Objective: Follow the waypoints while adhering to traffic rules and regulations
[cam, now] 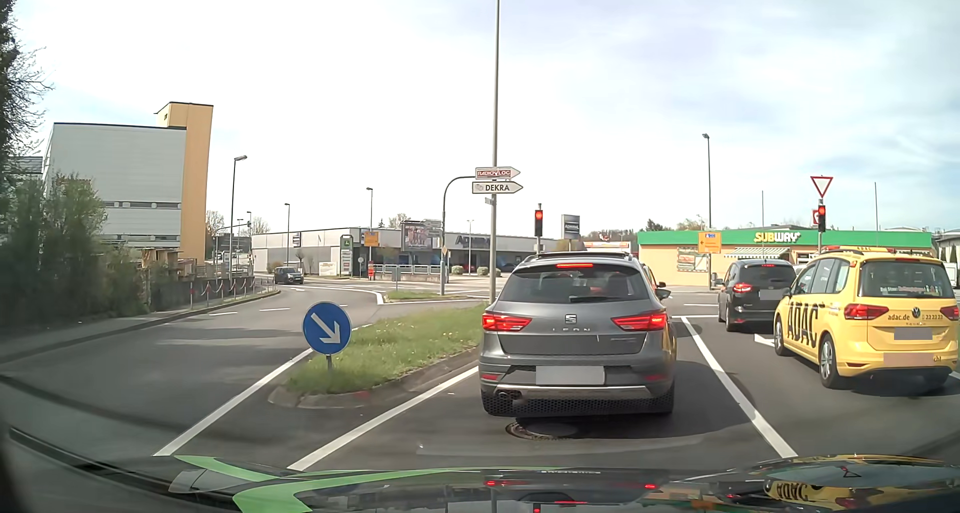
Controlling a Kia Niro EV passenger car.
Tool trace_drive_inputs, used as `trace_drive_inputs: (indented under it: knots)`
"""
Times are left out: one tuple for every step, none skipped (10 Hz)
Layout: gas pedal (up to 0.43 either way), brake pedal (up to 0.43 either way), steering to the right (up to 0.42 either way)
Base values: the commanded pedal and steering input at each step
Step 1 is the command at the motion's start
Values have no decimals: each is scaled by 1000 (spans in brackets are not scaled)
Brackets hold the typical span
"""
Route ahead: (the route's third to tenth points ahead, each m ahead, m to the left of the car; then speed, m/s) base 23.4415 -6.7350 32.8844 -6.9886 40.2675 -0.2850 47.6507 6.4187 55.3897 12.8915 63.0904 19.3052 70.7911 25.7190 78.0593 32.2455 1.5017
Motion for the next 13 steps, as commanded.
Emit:
trace_drive_inputs:
  knots:
    - [0, 262, 138]
    - [0, 268, 138]
    - [0, 268, 138]
    - [0, 274, 138]
    - [0, 274, 138]
    - [0, 274, 138]
    - [0, 280, 138]
    - [0, 274, 138]
    - [0, 280, 138]
    - [0, 280, 138]
    - [0, 280, 138]
    - [0, 280, 138]
    - [0, 287, 138]
